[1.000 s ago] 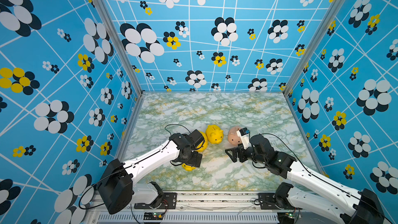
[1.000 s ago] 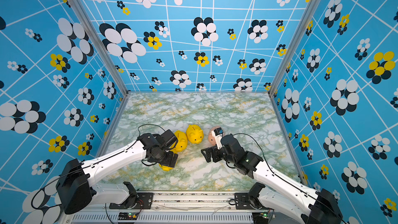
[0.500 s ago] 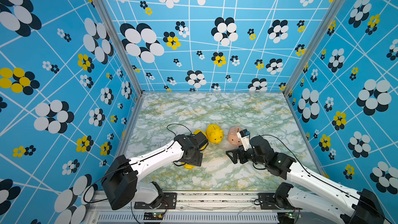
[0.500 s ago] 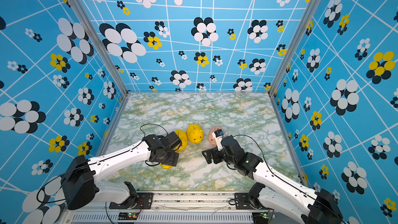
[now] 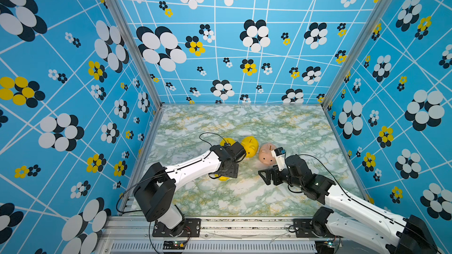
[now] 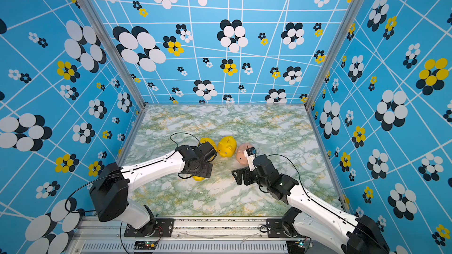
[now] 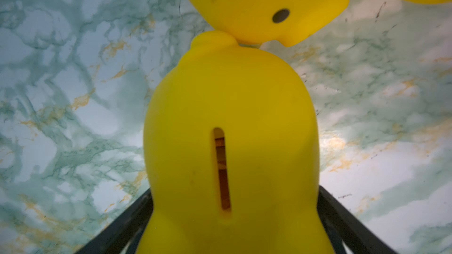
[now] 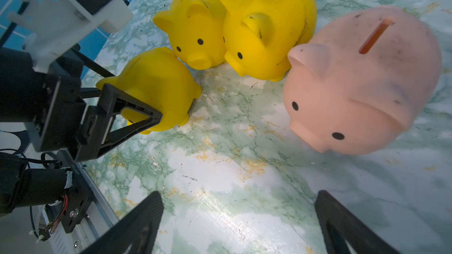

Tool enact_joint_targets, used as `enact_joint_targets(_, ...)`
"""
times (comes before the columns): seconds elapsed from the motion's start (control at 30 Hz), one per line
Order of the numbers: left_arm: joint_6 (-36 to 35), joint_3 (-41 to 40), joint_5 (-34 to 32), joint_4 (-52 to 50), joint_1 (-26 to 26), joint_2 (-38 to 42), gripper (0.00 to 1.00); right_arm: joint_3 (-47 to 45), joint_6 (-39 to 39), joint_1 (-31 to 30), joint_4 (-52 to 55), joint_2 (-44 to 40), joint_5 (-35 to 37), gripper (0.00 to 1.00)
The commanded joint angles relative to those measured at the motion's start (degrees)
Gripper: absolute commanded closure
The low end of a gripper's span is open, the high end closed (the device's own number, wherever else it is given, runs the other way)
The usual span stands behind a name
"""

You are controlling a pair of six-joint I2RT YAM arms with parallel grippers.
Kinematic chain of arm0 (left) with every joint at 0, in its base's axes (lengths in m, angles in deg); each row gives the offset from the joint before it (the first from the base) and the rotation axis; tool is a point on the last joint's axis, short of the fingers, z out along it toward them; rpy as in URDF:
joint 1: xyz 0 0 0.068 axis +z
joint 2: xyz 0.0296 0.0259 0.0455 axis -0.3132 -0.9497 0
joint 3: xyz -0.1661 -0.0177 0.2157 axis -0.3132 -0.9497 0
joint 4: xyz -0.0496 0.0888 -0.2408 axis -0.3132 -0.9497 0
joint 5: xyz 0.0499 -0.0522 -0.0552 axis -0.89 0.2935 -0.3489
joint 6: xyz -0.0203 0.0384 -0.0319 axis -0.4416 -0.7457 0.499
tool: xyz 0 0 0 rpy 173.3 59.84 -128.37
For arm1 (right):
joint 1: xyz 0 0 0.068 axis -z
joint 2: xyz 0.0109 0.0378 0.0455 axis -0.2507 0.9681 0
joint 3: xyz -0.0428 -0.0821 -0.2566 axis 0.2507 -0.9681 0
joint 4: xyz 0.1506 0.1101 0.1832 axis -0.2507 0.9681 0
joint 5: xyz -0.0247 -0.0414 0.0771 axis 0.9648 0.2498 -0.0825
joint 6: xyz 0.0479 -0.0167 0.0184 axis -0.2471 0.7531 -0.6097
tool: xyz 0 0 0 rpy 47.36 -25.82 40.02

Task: Open piggy banks
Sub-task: Move the piggy bank to the center of the board, then adjust the piggy bank at the center of the board.

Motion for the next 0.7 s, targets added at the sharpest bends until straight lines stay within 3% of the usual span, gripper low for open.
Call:
enact_joint_targets(0.0,-0.4,0.2,-0.7,6.7,0.4,-7.5,0.26,-1.1,-0.8,0.9,-2.3,-0.4,0.6,0.0)
enact_joint_targets(0.17,0.7,0.9,-1.9,4.1,0.5,-7.2,0.26,-1.3,-0.3,1.4,-3.4,-0.2,-0.2,0.0)
enact_joint_targets(0.33,1.2,-1.9,-2.1,0.8,0.4,-1.5,0.26,-1.0,1.0,1.7,-3.6,0.1,-2.2,0.0)
enact_joint_targets(0.67,-3.8,-8.9,13.4,-1.1,-3.2,13.4,0.33,-1.1,1.3,1.8,-2.3,-1.7,-6.4,0.0)
